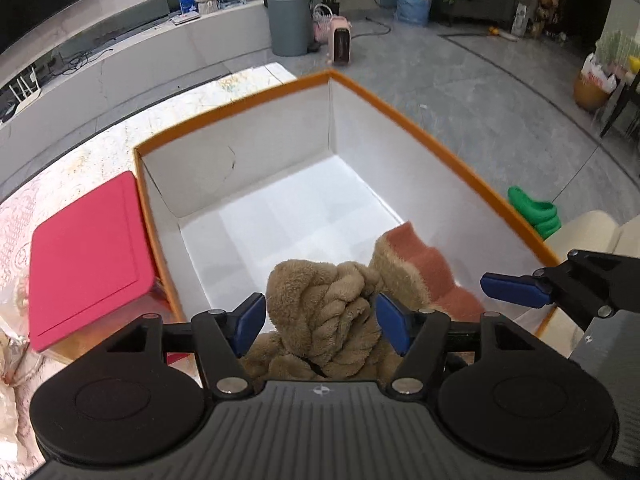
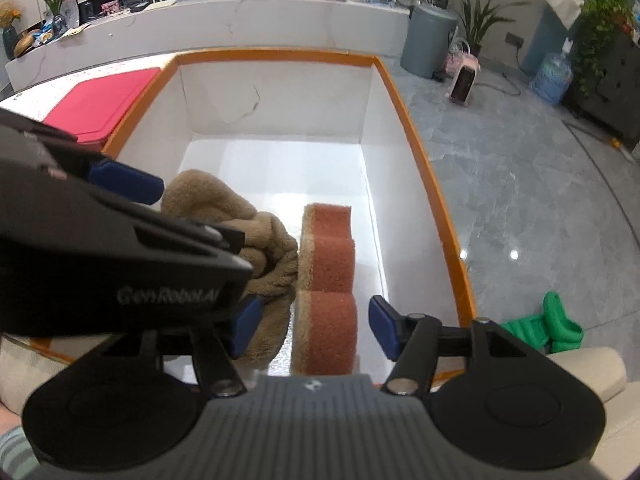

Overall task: Organize soft objects
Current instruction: 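Open both tools to release the towel and sponge, then withdraw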

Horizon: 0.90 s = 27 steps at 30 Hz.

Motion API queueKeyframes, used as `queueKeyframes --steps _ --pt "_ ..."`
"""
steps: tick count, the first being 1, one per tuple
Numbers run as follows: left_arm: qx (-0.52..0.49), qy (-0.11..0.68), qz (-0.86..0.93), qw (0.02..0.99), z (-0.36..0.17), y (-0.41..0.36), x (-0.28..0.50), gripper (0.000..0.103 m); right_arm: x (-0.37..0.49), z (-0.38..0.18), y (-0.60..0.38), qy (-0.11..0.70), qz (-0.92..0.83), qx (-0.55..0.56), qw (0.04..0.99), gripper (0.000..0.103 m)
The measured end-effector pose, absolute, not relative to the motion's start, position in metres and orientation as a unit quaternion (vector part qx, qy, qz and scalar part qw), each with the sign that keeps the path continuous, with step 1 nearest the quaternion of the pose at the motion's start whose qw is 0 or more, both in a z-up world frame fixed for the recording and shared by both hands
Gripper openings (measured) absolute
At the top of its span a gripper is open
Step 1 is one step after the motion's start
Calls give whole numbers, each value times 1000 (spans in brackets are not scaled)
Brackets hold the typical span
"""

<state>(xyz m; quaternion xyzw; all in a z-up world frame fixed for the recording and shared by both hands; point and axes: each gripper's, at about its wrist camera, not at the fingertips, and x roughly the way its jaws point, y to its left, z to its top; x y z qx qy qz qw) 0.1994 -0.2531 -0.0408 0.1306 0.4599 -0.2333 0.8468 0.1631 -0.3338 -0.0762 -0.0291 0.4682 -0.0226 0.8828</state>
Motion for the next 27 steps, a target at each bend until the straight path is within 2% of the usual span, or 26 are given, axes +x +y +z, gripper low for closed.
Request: queueKeyframes --steps 6,13,18,27 --pt "92 421 -238 870 -19 -229 185 75 144 -57 -331 445 -37 -23 894 63" --pt "61 344 -228 909 3 -186 152 75 105 -33 -318 372 -56 8 927 67" --pt "58 289 -202 934 5 -150 127 75 79 -25 -292 314 -51 35 947 68" --pt "25 255 -161 953 0 -84 103 75 48 -20 -237 254 -25 67 965 68"
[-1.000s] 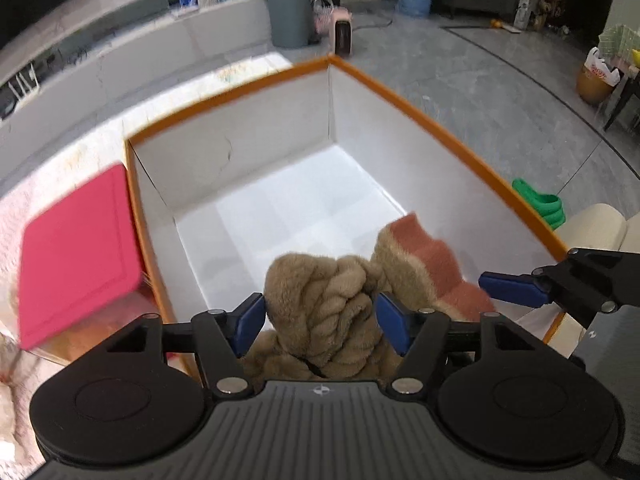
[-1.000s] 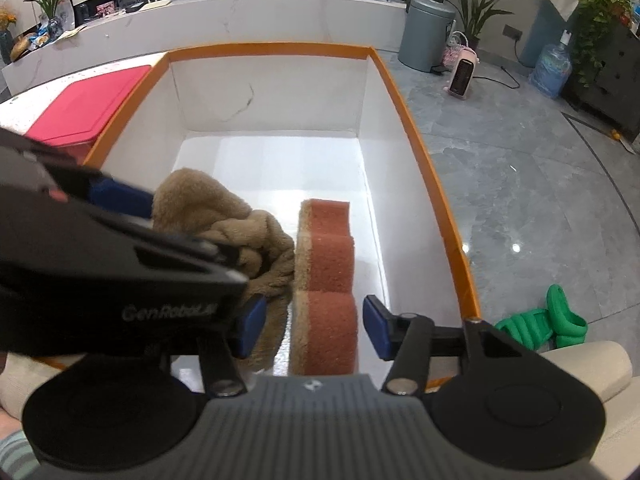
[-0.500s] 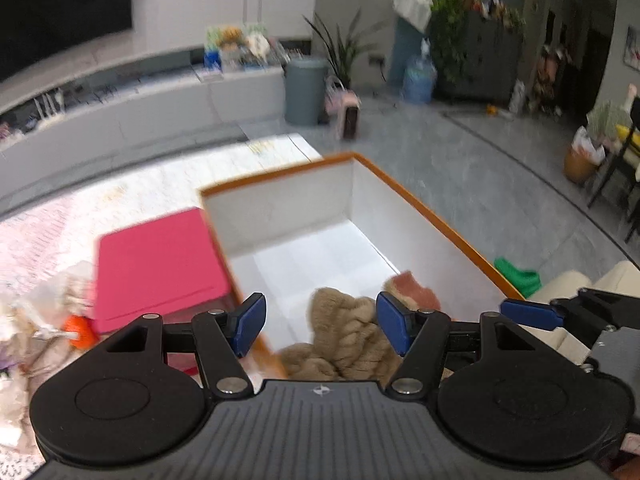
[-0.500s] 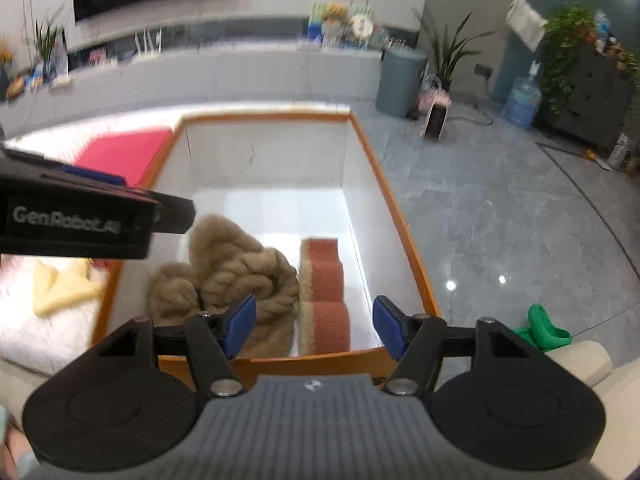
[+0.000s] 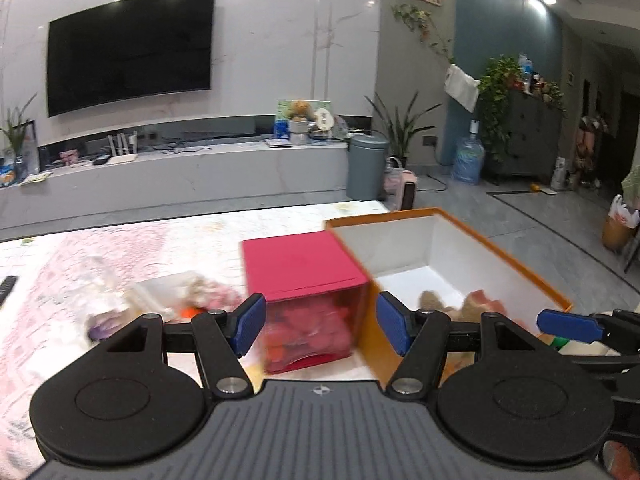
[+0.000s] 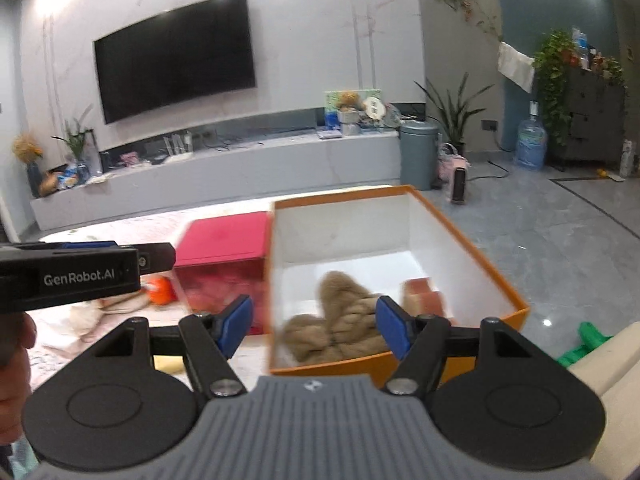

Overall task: Organize soft objects
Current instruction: 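Open both tools to release the towel and sponge, then withdraw, then grasp the plastic bag with the right tool while the left tool grasps white tissues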

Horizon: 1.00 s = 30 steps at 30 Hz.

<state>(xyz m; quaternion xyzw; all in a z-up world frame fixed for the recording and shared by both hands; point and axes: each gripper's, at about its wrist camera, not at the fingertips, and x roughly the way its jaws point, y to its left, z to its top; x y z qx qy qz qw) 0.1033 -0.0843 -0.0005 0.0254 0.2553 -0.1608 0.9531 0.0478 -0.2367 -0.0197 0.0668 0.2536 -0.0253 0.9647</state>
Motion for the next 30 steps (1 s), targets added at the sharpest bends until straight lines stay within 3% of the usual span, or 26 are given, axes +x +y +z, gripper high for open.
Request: queueKeyframes --steps 3,6,30 --pt "39 270 -154 950 -5 -67 103 75 45 -22 -220 245 -13 71 967 68" --pt "48 284 -140 947 -15 -45 98 75 46 -25 -202 246 0 71 967 75" --pt "-22 369 -38 928 -68 79 108 73 103 -103 -70 310 88 -14 947 74"
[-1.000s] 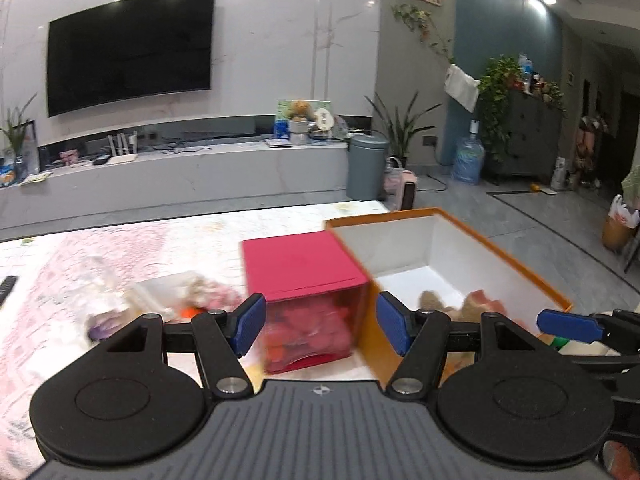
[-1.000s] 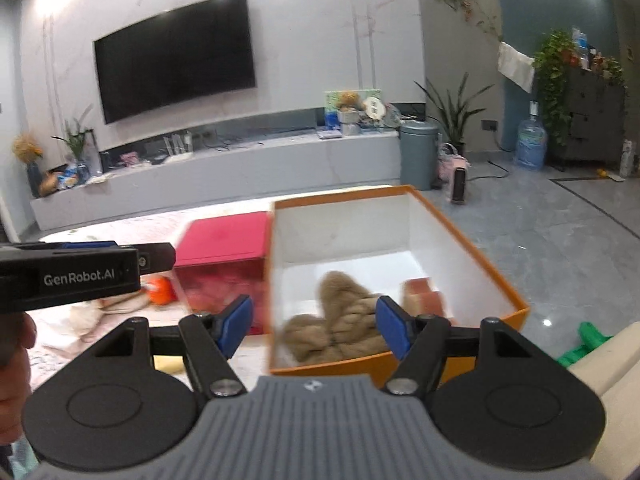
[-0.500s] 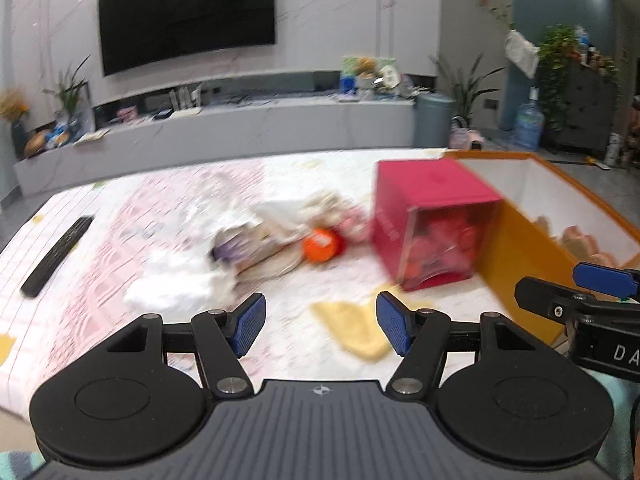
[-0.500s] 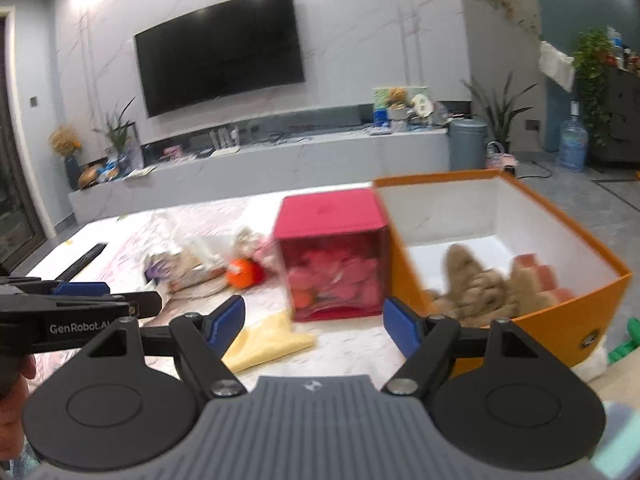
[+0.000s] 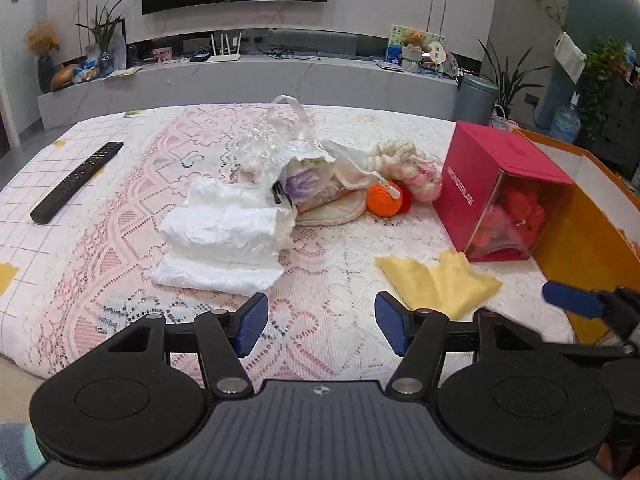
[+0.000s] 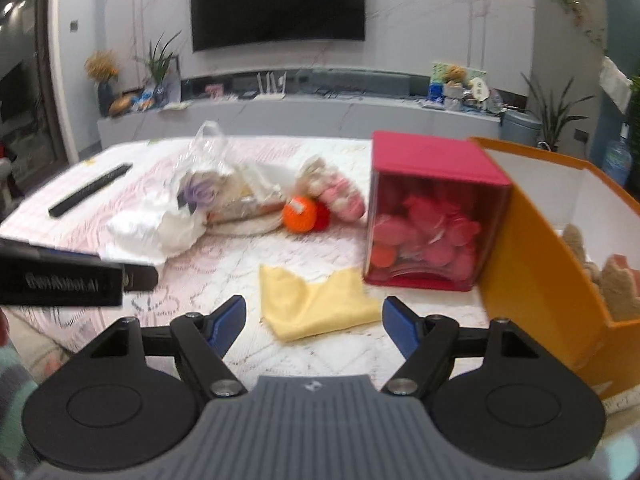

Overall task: Organize soft objects
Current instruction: 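Grasp the plastic bag with the right tool while the left tool grasps white tissues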

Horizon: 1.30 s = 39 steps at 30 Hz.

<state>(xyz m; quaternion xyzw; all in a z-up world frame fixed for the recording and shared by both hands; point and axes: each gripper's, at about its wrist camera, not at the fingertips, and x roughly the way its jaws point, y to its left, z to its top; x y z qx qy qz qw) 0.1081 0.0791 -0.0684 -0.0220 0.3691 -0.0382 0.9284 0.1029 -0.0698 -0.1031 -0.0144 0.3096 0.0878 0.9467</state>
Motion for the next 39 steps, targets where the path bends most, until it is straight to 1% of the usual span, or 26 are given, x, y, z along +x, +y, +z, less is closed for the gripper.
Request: queueKeyframes --steps 6,8,12,17,20,21,25,26,28,31,35,38,39 --pt "22 351 -38 935 -51 82 127 73 131 -102 -56 329 115 -43 936 74" --pt "47 348 -37 935 -48 86 139 73 142 -99 -48 327 130 -56 935 74" --pt "90 343 -56 933 -46 97 163 78 166 -95 -32 319 157 -73 932 74" --pt "113 350 -51 928 -52 119 193 78 193 -89 -17 304 189 -76 931 74" --pt "111 357 -46 926 -61 129 206 78 211 -85 -6 290 206 -79 931 74" --pt "104 357 -40 927 -64 133 210 73 216 -84 -1 285 211 -81 932 75" --pt "78 358 -6 930 -74 153 218 73 236 -81 16 262 234 -86 932 76" --pt "76 362 2 929 -77 157 220 73 240 -80 19 255 242 -82 933 76" --pt "75 369 14 926 -81 162 222 73 249 -79 24 249 247 -73 934 81" --pt "80 373 1 924 -84 158 223 73 267 -82 34 257 251 -53 932 83" --pt "117 371 -13 921 -88 149 221 73 285 -95 49 279 255 -52 924 83" --pt "133 374 -20 918 -92 145 219 74 291 -106 49 292 258 -48 920 81" --pt "135 373 -22 918 -92 144 218 74 290 -107 47 291 262 -43 919 71"
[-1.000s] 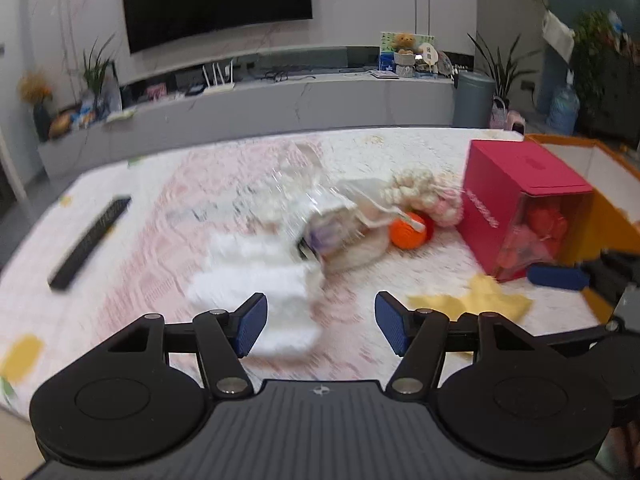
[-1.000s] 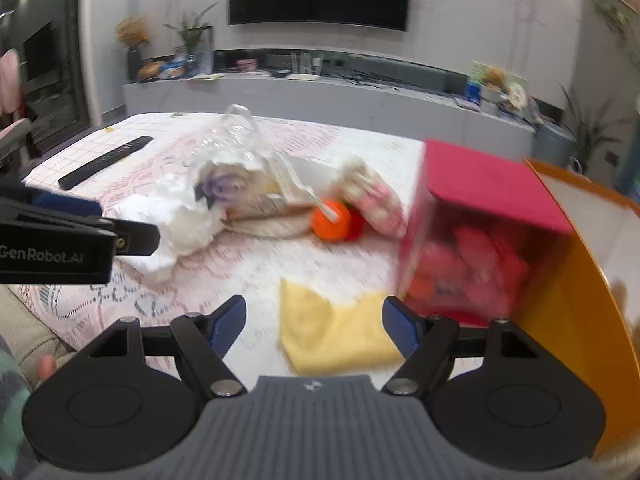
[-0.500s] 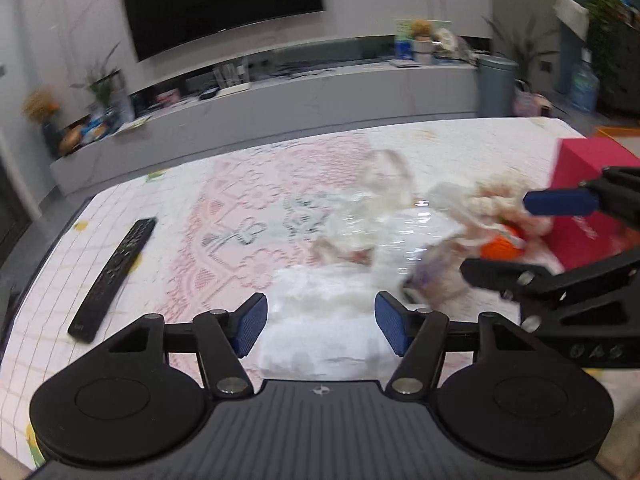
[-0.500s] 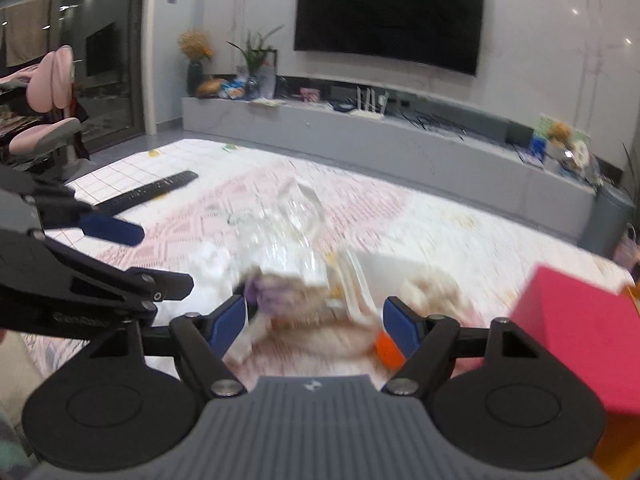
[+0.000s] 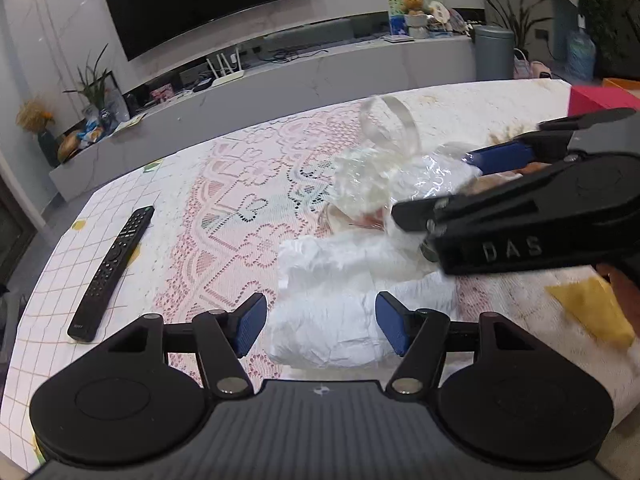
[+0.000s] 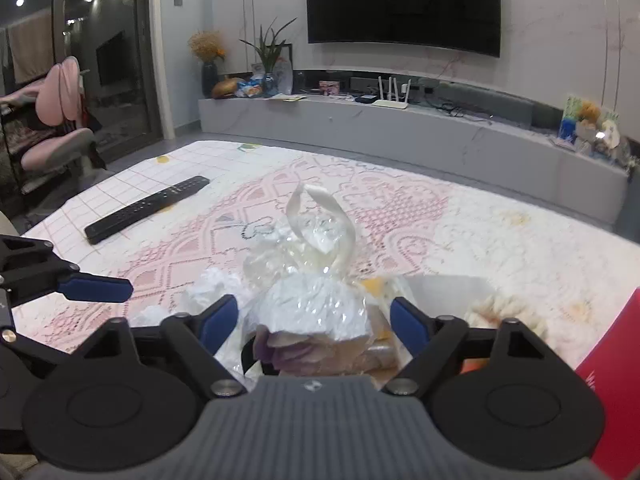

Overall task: Organize soft objects
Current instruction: 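Grasp the plastic bag with the right tool while the left tool grasps white tissues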

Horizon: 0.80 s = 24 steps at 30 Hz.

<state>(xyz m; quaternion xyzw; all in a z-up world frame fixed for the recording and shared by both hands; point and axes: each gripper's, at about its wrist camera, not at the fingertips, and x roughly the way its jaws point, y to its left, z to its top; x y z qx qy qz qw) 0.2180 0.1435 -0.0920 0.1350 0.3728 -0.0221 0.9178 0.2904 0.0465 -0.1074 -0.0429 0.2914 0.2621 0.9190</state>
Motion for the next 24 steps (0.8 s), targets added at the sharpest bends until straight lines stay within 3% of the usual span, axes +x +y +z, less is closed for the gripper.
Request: queueKeyframes --steps 1,3,7,17,24 --pt "135 371 -25 918 -92 143 217 74 289 -108 45 290 265 -39 919 59" --pt "131 366 -35 921 -89 142 215 74 287 -106 43 289 265 -43 919 50" --pt "105 358 -61 926 -82 148 205 83 275 -98 36 272 261 -46 925 41" --pt "113 378 -101 913 -87 125 199 89 232 -82 -5 309 222 -36 924 40" --pt "173 404 -74 895 -113 95 218 89 216 -114 -26 365 185 -16 912 40"
